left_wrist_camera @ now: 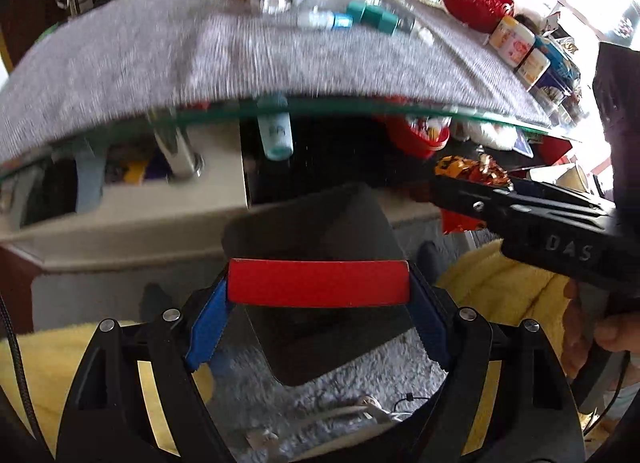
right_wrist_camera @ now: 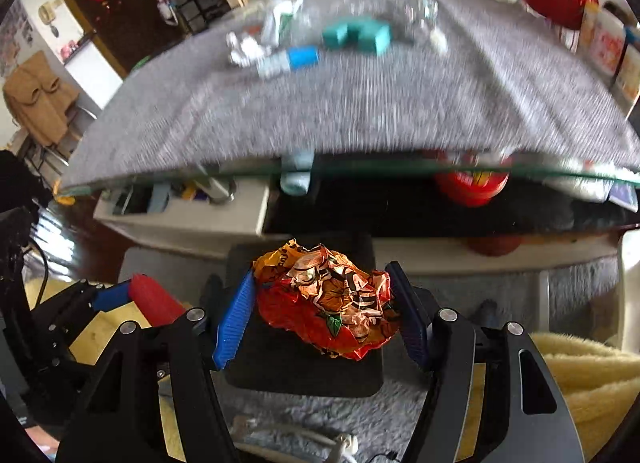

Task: Collect trash
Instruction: 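Lower both tools into the grey bin under the table and open both, then raise both open tools back over the table trash, then grasp the clear foil-filled packet with the right tool while the left tool grasps the blue-capped bottle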

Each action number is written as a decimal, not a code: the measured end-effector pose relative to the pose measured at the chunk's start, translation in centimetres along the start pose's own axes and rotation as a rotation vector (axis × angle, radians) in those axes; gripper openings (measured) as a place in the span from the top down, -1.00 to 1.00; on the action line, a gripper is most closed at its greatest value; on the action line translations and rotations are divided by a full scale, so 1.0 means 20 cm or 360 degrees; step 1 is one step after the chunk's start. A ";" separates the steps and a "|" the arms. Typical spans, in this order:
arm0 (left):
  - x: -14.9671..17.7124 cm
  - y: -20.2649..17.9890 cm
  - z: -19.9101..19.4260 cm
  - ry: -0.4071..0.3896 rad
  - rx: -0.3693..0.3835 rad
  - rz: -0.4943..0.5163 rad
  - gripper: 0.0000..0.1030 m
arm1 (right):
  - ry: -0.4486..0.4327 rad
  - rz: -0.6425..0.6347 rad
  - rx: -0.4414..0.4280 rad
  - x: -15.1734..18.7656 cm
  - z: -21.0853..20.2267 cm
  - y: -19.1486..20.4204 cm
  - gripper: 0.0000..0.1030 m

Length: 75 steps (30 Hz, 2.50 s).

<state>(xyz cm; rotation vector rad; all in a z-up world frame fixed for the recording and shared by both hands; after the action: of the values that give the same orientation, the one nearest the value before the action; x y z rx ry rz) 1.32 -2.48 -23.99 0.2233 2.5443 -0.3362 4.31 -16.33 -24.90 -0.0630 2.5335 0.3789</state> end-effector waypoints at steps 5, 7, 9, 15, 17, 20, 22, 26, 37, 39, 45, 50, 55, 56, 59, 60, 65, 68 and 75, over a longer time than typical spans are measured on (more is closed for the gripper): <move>0.11 0.02 0.13 0.0100 0.0027 -0.0043 -0.49 | 0.0114 0.0072 -0.0032 0.09 0.13 -0.03 -0.28; 0.15 0.02 0.19 0.0154 0.0036 -0.0052 -0.49 | 0.0140 0.0073 -0.0026 0.11 0.17 -0.04 -0.28; 0.17 0.03 0.24 0.0189 0.0050 -0.0063 -0.49 | 0.0163 0.0071 -0.0033 0.11 0.19 -0.04 -0.28; 0.17 0.02 0.28 0.0222 0.0085 -0.0058 -0.49 | 0.0204 0.0080 -0.0042 0.11 0.23 -0.02 -0.36; 0.16 0.02 0.28 0.0225 0.0078 -0.0053 -0.49 | 0.0201 0.0089 -0.0034 0.10 0.23 -0.04 -0.38; 0.15 0.02 0.27 0.0223 0.0056 -0.0040 -0.59 | 0.0191 0.0104 -0.0013 0.09 0.23 -0.05 -0.50; 0.13 0.03 0.27 0.0212 0.0037 -0.0038 -0.68 | 0.0179 0.0117 -0.0009 0.07 0.22 -0.07 -0.59; 0.10 0.05 0.24 0.0183 0.0010 -0.0052 -0.71 | 0.0146 0.0129 0.0003 0.04 0.19 -0.08 -0.59; -0.14 0.10 0.02 -0.0042 -0.0035 -0.0068 -0.76 | -0.0122 0.0174 0.0053 -0.19 -0.06 -0.17 -0.68; -0.19 0.09 -0.01 -0.0076 -0.0022 -0.0061 -0.76 | -0.0173 0.0182 0.0065 -0.26 -0.10 -0.19 -0.69; -0.37 0.05 -0.04 -0.0153 0.0016 -0.0016 -0.76 | -0.0275 0.0201 0.0124 -0.44 -0.15 -0.29 -0.69; -0.53 0.02 0.02 -0.0178 0.0025 0.0019 -0.74 | -0.0311 0.0208 0.0150 -0.57 -0.11 -0.34 -0.69; -0.66 -0.02 0.09 -0.0191 0.0040 0.0075 -0.66 | -0.0318 0.0181 0.0144 -0.69 -0.03 -0.34 -0.68; -0.69 -0.02 0.11 -0.0190 0.0043 0.0088 -0.61 | -0.0321 0.0177 0.0144 -0.71 -0.02 -0.33 -0.66; -0.75 -0.02 0.17 -0.0177 0.0054 0.0104 -0.51 | -0.0316 0.0165 0.0143 -0.79 0.05 -0.35 -0.47; -0.76 -0.02 0.18 -0.0170 0.0055 0.0104 -0.45 | -0.0311 0.0165 0.0143 -0.81 0.07 -0.35 -0.40; -0.82 -0.01 0.28 -0.0138 0.0085 0.0112 -0.26 | -0.0293 0.0147 0.0160 -0.89 0.16 -0.39 -0.17; -0.86 -0.01 0.33 -0.0133 0.0099 0.0122 -0.23 | -0.0277 0.0152 0.0160 -0.93 0.21 -0.42 -0.08; -0.95 -0.05 0.42 -0.0135 0.0128 0.0156 -0.14 | -0.0258 0.0158 0.0143 -0.96 0.28 -0.45 0.00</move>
<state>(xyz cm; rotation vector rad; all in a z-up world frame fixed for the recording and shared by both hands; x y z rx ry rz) 21.06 -7.46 -20.21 0.3552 2.4294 -0.4017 24.52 -24.02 -21.18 0.1234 2.3951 0.2961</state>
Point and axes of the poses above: each gripper's, at about its wrist camera, not at the fingertips, and z roughly the way its jaws point, y to its left, x to its underside, the point moved 2 cm from there along z, roughly the way its jaws point, and after that the axes turned 8 degrees about -y, right-handed, at the moved point
